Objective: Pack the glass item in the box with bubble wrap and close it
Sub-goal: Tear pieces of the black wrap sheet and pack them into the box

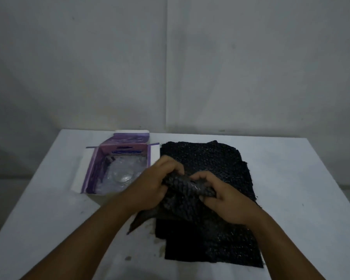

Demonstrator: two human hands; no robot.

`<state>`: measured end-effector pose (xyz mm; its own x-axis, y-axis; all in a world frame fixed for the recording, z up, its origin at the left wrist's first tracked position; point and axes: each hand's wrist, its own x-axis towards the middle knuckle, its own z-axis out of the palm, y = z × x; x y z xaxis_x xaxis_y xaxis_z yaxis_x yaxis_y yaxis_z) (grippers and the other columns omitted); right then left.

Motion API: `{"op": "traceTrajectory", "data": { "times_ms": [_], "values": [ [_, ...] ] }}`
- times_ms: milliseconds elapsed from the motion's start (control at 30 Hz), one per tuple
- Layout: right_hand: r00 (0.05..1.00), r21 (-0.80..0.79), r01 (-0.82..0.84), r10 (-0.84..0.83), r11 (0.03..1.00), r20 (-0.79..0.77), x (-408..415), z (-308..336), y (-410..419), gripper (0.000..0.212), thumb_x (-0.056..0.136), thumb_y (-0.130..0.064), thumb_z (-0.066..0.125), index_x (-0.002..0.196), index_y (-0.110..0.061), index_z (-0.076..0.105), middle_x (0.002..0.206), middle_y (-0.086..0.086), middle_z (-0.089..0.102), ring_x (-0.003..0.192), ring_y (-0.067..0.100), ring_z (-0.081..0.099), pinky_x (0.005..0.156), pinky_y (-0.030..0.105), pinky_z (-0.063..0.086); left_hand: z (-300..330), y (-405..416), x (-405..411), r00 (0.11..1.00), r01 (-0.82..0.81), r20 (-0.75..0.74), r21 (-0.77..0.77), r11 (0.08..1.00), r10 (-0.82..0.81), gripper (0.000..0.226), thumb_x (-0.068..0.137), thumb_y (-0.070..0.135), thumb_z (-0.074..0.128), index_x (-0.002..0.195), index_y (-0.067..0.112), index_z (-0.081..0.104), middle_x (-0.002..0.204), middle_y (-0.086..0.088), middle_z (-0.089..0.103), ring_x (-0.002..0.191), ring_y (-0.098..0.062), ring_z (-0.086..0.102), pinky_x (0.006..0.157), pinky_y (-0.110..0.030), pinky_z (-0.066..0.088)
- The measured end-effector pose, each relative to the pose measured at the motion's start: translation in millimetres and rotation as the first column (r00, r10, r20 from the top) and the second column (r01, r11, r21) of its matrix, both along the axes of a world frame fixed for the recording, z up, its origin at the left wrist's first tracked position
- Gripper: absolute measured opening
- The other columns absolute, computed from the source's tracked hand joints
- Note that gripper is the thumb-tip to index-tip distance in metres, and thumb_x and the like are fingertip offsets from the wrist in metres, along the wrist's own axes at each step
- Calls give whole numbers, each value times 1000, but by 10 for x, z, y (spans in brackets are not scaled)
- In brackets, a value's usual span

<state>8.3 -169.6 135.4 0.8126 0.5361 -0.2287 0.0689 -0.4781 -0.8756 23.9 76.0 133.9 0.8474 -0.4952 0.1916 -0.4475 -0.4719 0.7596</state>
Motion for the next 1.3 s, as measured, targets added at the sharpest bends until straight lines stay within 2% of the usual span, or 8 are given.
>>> {"op": "traceTrajectory", "data": {
  "times_ms": [200,367,567,667,800,1033,1167,1300],
  "values": [
    [1000,194,11,-13,981,9,202,207,743,21,96,-4,55,107,-22,58,100,-8,63,93,6,57,84,25,45,198,836,152,988,-156,-7,58,986,157,53,67,-17,48,97,22,67,115,3,48,117,-7,47,103,-19,33],
    [998,172,34,-26,984,-51,478,108,1349,28,85,-28,61,113,-31,67,111,1,65,96,7,60,87,25,45,293,1367,165,985,-156,-43,199,968,168,40,76,38,54,108,20,69,123,6,39,121,-7,42,99,-23,39],
    [865,-219,59,59,974,498,808,-168,1941,41,89,0,51,129,-8,58,115,6,38,92,16,45,83,19,41,-98,1517,371,865,-491,-136,-40,870,482,4,89,21,58,92,23,56,105,-11,54,99,-31,57,90,-54,49],
    [780,-354,202,69,913,623,958,-256,2101,24,95,-14,47,113,-12,62,107,3,48,82,13,47,72,25,41,-269,1487,421,803,-588,-98,22,808,587,12,92,22,56,85,19,48,93,0,49,85,-16,53,81,-43,49],
    [550,-616,280,403,736,732,1060,-484,2187,16,83,-22,58,87,-14,72,97,5,58,93,28,48,76,41,38,-527,1397,456,815,-579,97,184,795,571,14,99,20,44,110,24,52,116,1,52,98,-16,55,87,-31,48],
    [641,-856,121,620,502,454,1017,-721,2352,18,93,-21,56,102,-12,69,102,8,70,99,26,59,94,38,41,-830,1304,567,900,-214,-57,805,554,431,65,82,15,69,140,7,39,139,-12,42,124,-27,43,106,-38,41],
    [692,-825,63,571,562,442,1048,-766,2368,18,96,-15,52,103,-9,67,105,10,71,100,27,62,92,36,43,-806,1316,659,814,-131,-338,685,717,472,47,92,7,55,136,14,40,132,-9,49,115,-24,52,104,-37,43],
    [720,-706,96,441,701,536,1087,-720,2383,26,94,-14,53,119,-9,57,116,14,62,99,30,61,81,38,50,-804,1321,649,846,-213,-239,669,713,477,40,91,15,59,129,18,48,127,-6,57,111,-22,57,101,-37,45]
  ]
}}
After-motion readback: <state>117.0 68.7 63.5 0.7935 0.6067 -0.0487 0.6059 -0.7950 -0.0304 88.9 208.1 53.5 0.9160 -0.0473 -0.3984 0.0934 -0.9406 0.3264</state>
